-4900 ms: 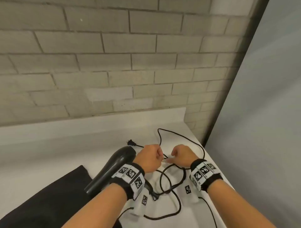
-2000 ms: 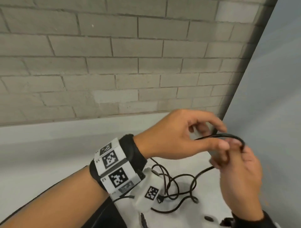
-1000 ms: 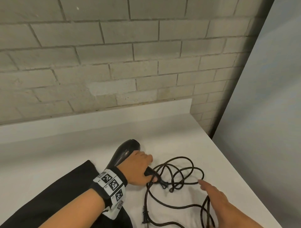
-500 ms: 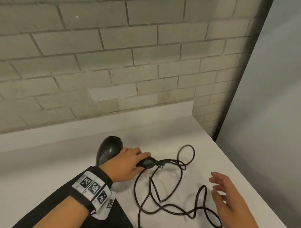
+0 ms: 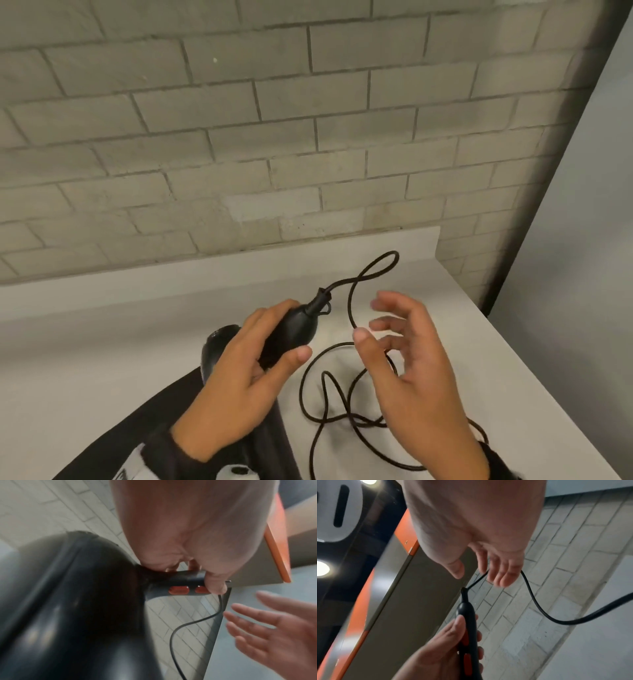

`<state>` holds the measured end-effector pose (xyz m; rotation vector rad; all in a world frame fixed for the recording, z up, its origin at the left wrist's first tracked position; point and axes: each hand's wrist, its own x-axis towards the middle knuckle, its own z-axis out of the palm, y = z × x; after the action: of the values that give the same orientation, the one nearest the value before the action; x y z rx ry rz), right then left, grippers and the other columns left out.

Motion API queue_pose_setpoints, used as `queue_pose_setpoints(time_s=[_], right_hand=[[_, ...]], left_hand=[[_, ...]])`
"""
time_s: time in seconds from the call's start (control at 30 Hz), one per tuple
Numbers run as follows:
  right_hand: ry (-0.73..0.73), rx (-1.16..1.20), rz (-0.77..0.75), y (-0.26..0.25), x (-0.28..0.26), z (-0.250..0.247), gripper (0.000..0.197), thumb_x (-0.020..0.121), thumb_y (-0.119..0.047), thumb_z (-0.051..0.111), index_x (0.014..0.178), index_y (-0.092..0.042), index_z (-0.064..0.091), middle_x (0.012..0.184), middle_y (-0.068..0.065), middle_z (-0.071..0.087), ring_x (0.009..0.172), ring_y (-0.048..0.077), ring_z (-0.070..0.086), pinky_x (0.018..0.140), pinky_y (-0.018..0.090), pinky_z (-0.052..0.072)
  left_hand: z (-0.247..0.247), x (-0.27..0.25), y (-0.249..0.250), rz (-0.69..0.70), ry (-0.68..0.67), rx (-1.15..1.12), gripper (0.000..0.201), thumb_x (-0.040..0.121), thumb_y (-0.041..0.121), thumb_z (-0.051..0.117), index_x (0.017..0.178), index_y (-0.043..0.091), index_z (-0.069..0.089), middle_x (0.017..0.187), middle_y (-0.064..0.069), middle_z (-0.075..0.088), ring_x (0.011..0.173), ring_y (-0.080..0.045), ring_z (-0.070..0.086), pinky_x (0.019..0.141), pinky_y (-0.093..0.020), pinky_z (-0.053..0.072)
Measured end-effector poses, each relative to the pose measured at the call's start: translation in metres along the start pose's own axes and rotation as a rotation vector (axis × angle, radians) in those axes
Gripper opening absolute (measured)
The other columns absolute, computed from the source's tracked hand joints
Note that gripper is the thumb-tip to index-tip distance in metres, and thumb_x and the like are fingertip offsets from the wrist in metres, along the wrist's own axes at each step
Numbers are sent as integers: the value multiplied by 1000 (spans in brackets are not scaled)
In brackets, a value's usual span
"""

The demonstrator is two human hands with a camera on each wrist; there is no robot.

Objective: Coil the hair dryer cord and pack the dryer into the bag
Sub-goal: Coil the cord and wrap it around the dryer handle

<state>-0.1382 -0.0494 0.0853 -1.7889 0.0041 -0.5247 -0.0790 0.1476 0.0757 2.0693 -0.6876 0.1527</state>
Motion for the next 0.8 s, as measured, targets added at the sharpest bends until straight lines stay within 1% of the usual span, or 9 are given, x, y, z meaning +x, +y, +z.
queue_pose_setpoints(time_s=[0.1,0.17,0.27,0.33,0.4,0.47,0.53,0.67,0.8], right_hand=[[77,-121,-144,7,20,5,67,85,-34,66,137,-46,26,137,-22,31,121,-1,41,93,20,44],[-17,-164,-209,15,38,6,70,89,-33,63,144,-46,22,149,-18,19,134,1,30,105,18,34],[-239,-221,-302,21,62,14,44,93,-37,56,135,-46,46,152,-20,29,140,1,24,110,19,23],[-354,-164,-369,21,70,21,30,92,-31,57,121,-32,64,136,-16,53,130,-2,40,109,21,32],[-426,-63,-388,16,74,28,26,89,-25,60,112,-19,71,111,-11,67,111,-1,57,98,15,41],[-466,32,-371,9,75,35,25,86,-23,65,108,-16,72,93,-8,67,91,9,63,86,17,47],[-459,124,-373,1,75,42,25,80,-23,71,103,-17,74,83,-2,65,78,17,60,76,31,51],[-438,190,-423,-15,76,49,25,68,-23,81,92,-18,75,75,4,64,67,21,53,65,42,47],[-476,127,-444,-25,73,48,24,67,-24,83,90,-19,75,74,1,65,67,20,51,66,40,46]], left_hand=[[3,-19,0,-104,72,-163,48,77,60,61,123,57,49,121,23,58,117,0,55,90,-10,44],[3,-32,-1,-164,101,-267,51,72,59,66,121,55,54,123,20,62,118,-2,57,95,-20,45],[-2,-56,-5,-254,139,-386,56,67,55,74,121,46,60,121,8,67,117,-11,62,102,-34,43],[-6,-71,-8,-304,129,-424,61,65,53,79,122,41,60,120,3,68,117,-15,63,104,-38,43],[-11,-81,-12,-330,80,-444,61,66,53,81,121,38,60,119,-1,68,117,-18,63,104,-40,44],[-15,-87,-16,-337,13,-438,59,68,55,80,120,36,59,117,-3,67,117,-23,62,104,-39,44],[-17,-91,-20,-339,-34,-439,55,72,53,79,119,33,57,116,-5,66,117,-24,62,105,-39,45],[-17,-91,-19,-334,-117,-448,47,77,49,77,116,32,58,117,-4,65,116,-23,61,107,-43,45],[-30,-77,1,-214,40,-436,53,78,62,70,120,33,59,123,-5,65,123,-24,58,105,-43,44]])
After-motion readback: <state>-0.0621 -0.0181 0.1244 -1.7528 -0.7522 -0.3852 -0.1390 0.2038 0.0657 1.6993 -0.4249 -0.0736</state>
